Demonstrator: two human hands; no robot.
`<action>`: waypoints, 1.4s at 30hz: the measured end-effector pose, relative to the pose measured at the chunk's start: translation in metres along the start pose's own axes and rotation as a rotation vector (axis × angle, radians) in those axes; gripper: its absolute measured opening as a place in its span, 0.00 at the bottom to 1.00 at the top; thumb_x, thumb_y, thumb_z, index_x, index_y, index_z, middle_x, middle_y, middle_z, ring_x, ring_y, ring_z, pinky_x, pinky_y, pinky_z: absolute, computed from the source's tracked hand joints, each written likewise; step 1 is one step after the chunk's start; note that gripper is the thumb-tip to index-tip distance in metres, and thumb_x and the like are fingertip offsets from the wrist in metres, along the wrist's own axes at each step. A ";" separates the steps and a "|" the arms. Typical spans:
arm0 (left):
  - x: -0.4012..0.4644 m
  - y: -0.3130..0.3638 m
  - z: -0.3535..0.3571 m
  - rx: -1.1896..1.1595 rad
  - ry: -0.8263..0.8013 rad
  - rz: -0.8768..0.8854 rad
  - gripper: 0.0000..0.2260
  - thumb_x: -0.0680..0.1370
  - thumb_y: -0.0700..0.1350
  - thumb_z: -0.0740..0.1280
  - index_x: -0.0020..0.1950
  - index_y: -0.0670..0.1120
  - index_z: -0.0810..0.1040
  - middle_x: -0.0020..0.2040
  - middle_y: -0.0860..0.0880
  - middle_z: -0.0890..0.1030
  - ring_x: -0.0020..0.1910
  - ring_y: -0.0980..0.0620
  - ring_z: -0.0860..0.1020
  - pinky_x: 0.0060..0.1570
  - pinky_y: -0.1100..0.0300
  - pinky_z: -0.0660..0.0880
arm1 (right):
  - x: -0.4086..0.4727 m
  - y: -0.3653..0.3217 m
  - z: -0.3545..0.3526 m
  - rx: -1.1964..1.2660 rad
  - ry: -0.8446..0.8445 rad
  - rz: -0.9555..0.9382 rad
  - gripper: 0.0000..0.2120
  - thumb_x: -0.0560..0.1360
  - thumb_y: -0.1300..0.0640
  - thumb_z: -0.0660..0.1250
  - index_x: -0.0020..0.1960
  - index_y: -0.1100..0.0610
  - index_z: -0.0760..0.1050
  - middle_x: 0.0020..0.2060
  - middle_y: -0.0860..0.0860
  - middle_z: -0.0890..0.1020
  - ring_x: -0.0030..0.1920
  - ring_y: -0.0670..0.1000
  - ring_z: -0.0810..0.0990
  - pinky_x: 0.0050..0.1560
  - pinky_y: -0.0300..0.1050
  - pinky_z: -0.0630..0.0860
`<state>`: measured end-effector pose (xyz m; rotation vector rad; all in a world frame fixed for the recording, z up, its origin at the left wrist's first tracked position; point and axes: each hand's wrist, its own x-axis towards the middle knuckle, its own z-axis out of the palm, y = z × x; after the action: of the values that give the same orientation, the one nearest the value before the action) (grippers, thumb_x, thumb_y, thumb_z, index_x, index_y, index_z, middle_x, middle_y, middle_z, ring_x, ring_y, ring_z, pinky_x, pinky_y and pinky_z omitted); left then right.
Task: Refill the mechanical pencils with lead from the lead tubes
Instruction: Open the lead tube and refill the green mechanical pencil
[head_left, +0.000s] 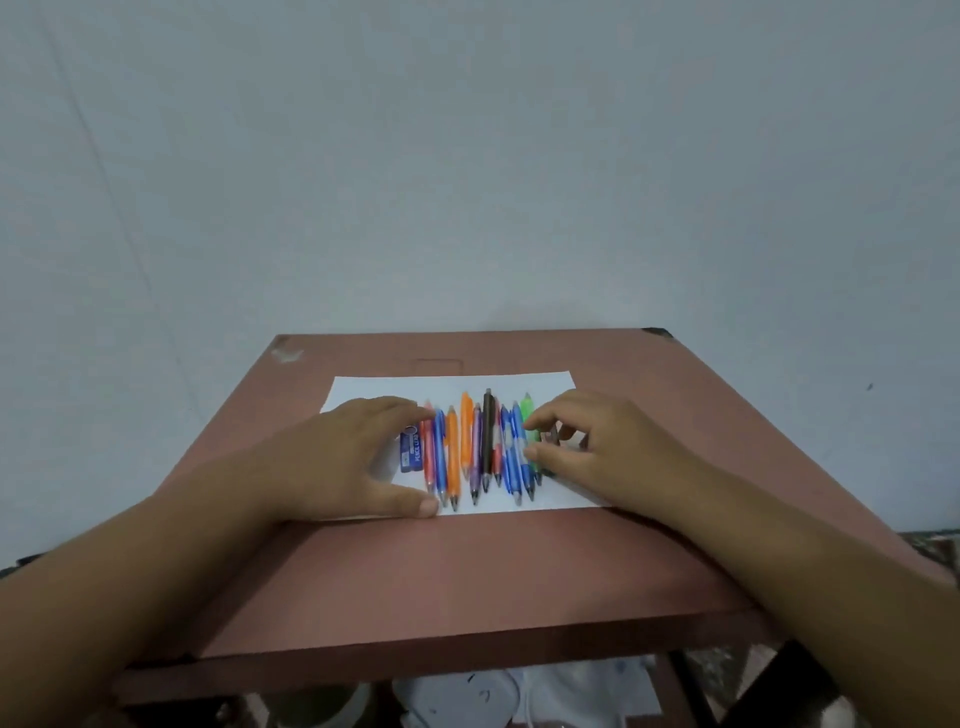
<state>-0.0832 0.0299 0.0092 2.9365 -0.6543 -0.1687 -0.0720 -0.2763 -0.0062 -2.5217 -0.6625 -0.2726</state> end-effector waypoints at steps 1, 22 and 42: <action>-0.001 0.000 -0.001 0.026 -0.005 0.008 0.48 0.66 0.82 0.56 0.80 0.63 0.50 0.81 0.60 0.56 0.77 0.59 0.58 0.76 0.53 0.61 | 0.004 0.003 -0.001 0.020 0.007 0.009 0.08 0.76 0.44 0.71 0.54 0.42 0.81 0.47 0.38 0.80 0.50 0.39 0.78 0.46 0.32 0.72; 0.078 -0.002 0.008 -0.281 0.164 0.046 0.40 0.67 0.82 0.53 0.74 0.64 0.65 0.75 0.64 0.65 0.72 0.61 0.64 0.71 0.49 0.66 | 0.084 0.057 0.007 0.028 -0.151 -0.042 0.10 0.79 0.58 0.70 0.52 0.43 0.84 0.50 0.46 0.78 0.52 0.43 0.75 0.49 0.29 0.67; 0.068 0.003 0.005 -0.667 0.398 0.074 0.30 0.70 0.76 0.58 0.67 0.63 0.75 0.60 0.68 0.78 0.59 0.71 0.74 0.54 0.65 0.71 | 0.080 0.039 -0.042 0.495 0.213 0.203 0.12 0.79 0.67 0.67 0.47 0.50 0.82 0.42 0.46 0.85 0.41 0.43 0.79 0.43 0.41 0.75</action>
<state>-0.0244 -0.0027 -0.0007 2.2099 -0.5140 0.1723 0.0136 -0.2952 0.0376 -2.0292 -0.3343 -0.2614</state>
